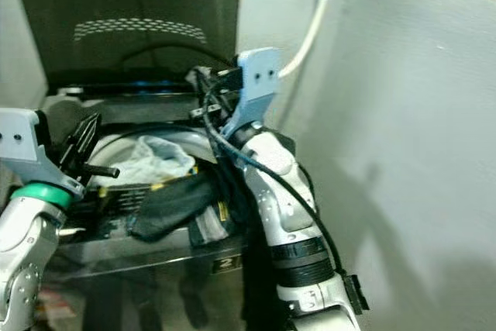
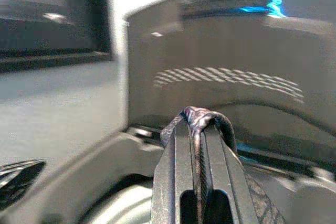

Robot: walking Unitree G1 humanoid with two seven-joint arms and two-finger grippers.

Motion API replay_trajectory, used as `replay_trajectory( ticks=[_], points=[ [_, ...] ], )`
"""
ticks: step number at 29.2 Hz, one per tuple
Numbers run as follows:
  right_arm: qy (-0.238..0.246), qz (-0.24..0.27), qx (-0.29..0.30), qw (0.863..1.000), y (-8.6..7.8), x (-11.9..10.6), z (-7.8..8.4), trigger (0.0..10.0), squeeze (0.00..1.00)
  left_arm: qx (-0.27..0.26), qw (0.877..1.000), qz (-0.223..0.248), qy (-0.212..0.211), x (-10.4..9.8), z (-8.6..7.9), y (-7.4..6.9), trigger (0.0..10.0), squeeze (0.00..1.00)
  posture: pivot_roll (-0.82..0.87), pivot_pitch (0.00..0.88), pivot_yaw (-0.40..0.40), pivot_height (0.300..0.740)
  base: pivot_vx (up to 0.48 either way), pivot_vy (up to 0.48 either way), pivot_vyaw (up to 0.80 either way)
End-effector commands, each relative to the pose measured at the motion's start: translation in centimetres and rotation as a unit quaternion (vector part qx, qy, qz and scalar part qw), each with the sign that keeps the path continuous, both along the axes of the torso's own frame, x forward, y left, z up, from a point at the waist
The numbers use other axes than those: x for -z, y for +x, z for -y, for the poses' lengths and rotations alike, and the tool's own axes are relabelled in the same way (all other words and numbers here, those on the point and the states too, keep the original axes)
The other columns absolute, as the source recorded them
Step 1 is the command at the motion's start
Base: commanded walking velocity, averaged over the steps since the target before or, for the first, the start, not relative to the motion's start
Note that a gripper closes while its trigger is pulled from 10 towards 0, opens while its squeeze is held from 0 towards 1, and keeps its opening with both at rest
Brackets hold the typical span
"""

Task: Clothes washing

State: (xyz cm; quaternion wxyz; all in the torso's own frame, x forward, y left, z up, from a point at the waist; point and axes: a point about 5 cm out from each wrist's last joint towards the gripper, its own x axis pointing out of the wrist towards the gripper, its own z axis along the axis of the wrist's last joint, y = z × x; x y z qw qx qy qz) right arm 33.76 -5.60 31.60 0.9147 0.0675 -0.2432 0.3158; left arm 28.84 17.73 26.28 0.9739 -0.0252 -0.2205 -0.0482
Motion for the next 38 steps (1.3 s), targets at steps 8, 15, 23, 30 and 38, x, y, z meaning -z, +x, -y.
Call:
replay_trajectory(
  ticks=[8, 15, 23, 30, 38],
  points=[
    [0.045, 0.014, -0.047, 0.998, -1.1, -1.5, 0.0, 10.0, 0.00, -0.003, 1.000, 0.009, 0.002, -0.4, 0.1, -0.1, 10.0, 0.00, 0.05, 0.001, -0.001, 0.740, 0.000, 0.000, 0.80],
    [0.053, 0.014, -0.071, 0.996, -1.3, -1.4, -0.5, 10.0, 0.00, -0.005, 1.000, 0.023, -0.004, -0.6, -0.1, -0.3, 10.0, 0.00, 0.05, 0.000, -0.012, 0.740, 0.000, 0.000, 0.00],
    [0.043, 0.015, -0.082, 0.996, -1.5, -1.2, -0.8, 10.0, 0.00, -0.014, 0.998, 0.053, -0.022, -1.2, -0.3, -0.8, 10.0, 0.00, 0.06, 0.000, -0.022, 0.740, 0.217, 0.000, 0.00],
    [0.038, 0.013, -0.096, 0.995, -1.6, -0.9, -1.1, 10.0, 0.00, -0.015, 0.998, 0.051, -0.025, -1.1, -0.4, -1.0, 10.0, 0.00, 0.06, 0.000, -0.026, 0.740, 0.380, 0.000, 0.00],
    [0.034, 0.014, -0.099, 0.994, -1.7, -0.9, -1.2, 10.0, 0.00, -0.011, 0.999, 0.047, -0.021, -0.9, -0.2, -0.9, 10.0, 0.00, 0.06, 0.000, -0.025, 0.740, 0.000, 0.000, 0.00]
  ],
)
